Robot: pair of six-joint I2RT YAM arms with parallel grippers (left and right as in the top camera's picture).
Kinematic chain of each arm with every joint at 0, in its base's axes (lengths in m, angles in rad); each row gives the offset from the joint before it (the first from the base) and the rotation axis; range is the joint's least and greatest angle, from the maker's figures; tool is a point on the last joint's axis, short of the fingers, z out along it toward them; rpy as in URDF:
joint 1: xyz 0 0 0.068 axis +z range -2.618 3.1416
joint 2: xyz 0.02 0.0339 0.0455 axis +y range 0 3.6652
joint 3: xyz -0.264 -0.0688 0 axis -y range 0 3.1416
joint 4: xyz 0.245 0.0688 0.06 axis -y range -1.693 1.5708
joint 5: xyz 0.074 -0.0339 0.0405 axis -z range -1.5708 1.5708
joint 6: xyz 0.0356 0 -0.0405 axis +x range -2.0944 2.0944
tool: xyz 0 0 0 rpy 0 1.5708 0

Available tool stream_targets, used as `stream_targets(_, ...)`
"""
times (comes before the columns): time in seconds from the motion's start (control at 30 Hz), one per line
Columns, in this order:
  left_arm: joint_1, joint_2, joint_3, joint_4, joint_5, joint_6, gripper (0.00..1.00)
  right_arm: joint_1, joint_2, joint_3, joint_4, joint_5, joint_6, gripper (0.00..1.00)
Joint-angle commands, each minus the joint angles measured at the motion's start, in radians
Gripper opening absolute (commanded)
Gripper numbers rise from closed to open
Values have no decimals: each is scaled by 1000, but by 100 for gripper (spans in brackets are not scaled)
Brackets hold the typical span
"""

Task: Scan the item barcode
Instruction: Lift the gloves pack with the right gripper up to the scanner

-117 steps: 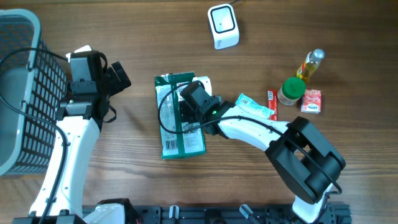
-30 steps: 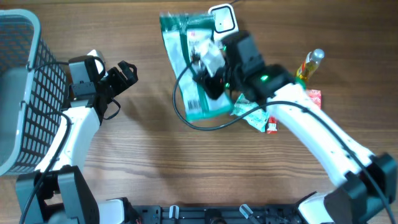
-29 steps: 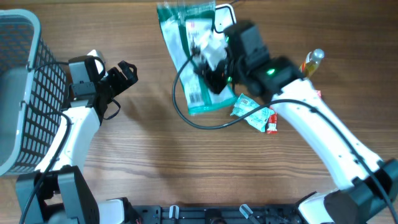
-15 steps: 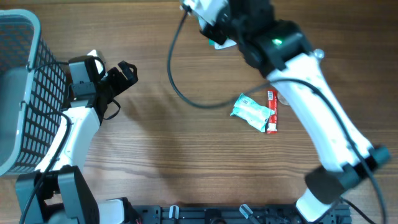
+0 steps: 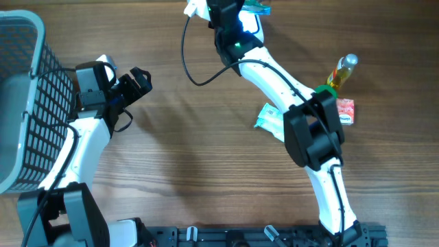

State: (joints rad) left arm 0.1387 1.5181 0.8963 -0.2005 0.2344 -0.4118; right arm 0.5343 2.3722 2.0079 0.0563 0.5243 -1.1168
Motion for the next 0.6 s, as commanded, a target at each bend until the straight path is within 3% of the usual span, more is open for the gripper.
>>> stream_targets(0.0, 10, -13, 2, 2, 0, 15, 100, -19, 48, 4, 37, 59, -65, 4)
stream_targets(0.17, 10, -13, 2, 3, 0, 15, 100, -21, 78, -5, 35, 73, -22, 4)
stream_targets(0.4, 10, -13, 2, 3, 0, 15, 100, -10, 79, -11, -119, 69, 261, 4)
stream_targets(0.57, 10, -13, 2, 3, 0, 15, 100, -8, 79, -11, -101, 89, 342, 4)
